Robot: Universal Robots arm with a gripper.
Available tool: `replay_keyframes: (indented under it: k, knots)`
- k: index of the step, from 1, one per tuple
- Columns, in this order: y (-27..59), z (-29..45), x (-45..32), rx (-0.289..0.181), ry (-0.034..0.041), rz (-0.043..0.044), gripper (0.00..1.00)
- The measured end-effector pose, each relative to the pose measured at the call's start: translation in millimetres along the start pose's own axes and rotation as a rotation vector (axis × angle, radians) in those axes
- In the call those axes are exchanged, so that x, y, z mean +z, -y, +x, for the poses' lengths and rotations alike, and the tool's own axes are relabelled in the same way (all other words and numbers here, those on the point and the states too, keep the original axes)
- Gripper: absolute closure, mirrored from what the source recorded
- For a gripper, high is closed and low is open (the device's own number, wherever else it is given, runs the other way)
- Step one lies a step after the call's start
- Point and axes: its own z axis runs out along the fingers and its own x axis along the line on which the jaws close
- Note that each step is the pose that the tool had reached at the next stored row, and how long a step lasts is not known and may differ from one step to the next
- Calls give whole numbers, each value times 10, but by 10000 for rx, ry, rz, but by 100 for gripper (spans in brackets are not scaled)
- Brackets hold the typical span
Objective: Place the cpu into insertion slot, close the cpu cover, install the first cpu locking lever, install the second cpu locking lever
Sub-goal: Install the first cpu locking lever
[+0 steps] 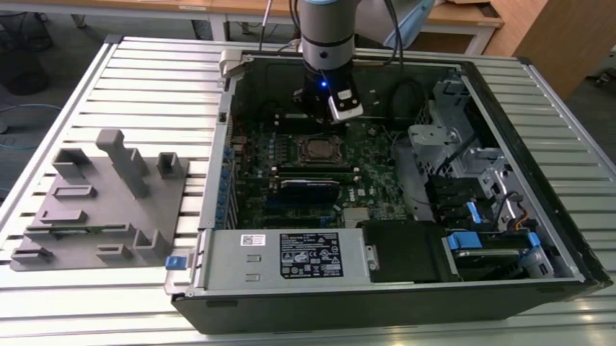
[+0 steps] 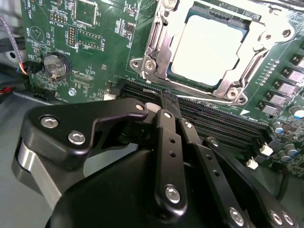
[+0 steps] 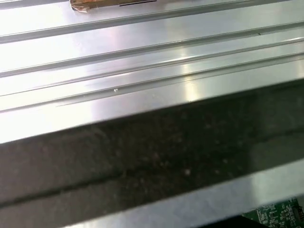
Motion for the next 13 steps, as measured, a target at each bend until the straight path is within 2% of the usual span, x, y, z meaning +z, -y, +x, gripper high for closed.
replay_keyframes:
  k: [3,7,13]
  knots:
    - [-12,3,2,1,7,0,89]
    - [-15,5,5,-4,54,-11,89]
    - [-13,10,15,-37,304,-78,89]
